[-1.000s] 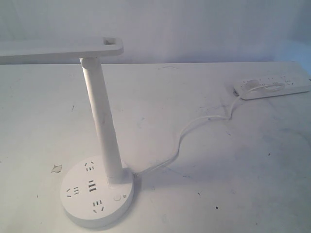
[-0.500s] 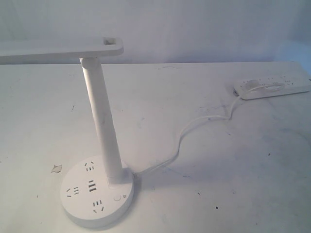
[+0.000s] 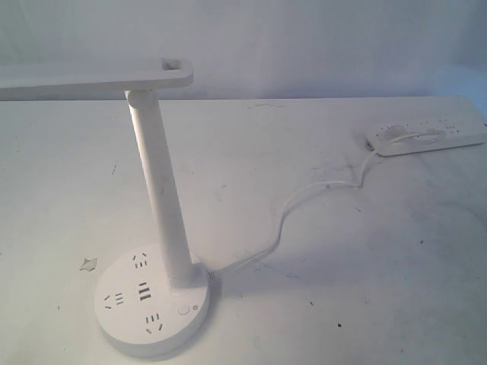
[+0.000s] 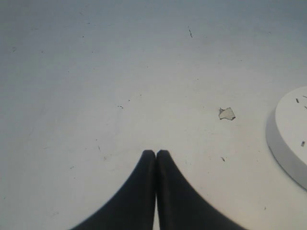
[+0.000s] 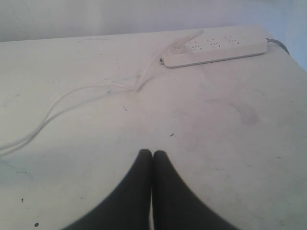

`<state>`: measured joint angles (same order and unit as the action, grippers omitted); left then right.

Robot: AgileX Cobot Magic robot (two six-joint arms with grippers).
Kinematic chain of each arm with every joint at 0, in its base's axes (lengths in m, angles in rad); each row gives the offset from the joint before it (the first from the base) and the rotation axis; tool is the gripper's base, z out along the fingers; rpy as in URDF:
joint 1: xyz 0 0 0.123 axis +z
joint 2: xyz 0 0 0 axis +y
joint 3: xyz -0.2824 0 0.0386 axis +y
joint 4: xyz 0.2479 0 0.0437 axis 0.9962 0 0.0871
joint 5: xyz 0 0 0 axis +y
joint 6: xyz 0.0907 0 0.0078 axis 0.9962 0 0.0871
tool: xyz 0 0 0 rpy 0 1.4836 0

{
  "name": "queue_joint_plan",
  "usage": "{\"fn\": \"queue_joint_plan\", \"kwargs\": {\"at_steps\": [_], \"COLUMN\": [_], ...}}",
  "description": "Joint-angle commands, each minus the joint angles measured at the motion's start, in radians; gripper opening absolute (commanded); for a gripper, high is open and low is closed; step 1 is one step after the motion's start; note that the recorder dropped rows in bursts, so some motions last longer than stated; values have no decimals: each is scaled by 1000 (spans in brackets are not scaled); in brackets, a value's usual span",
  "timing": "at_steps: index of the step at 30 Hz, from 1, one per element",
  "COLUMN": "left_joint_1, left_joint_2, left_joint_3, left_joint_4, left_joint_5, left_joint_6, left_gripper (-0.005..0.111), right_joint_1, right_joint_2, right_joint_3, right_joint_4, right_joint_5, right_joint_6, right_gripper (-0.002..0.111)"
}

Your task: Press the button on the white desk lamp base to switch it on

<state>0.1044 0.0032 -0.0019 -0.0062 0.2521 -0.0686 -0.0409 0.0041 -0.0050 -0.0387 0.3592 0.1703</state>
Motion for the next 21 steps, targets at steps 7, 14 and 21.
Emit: {"fn": "queue_joint_plan", "kwargs": {"at_steps": [7,14,21], "left_joint_1": [-8,-8,-8], "left_joint_2": [-3,-3,-3], "left_joint_3": [2,2,2], "left_joint_4": [-2,-2,-2], "left_joint_5": [2,2,2], "left_joint_6": [-1,-1,-1], "left_gripper": [0,0,0], "right_joint_1": [-7,-7,-7], "right_joint_2": [-4,-4,-4], "right_joint_3": [5,5,5], "right_joint_4": [-1,-1,-2], "right_joint_5": [-16,-16,-16], "right_joint_6": [-10,-10,9], "right_gripper": [0,0,0]}}
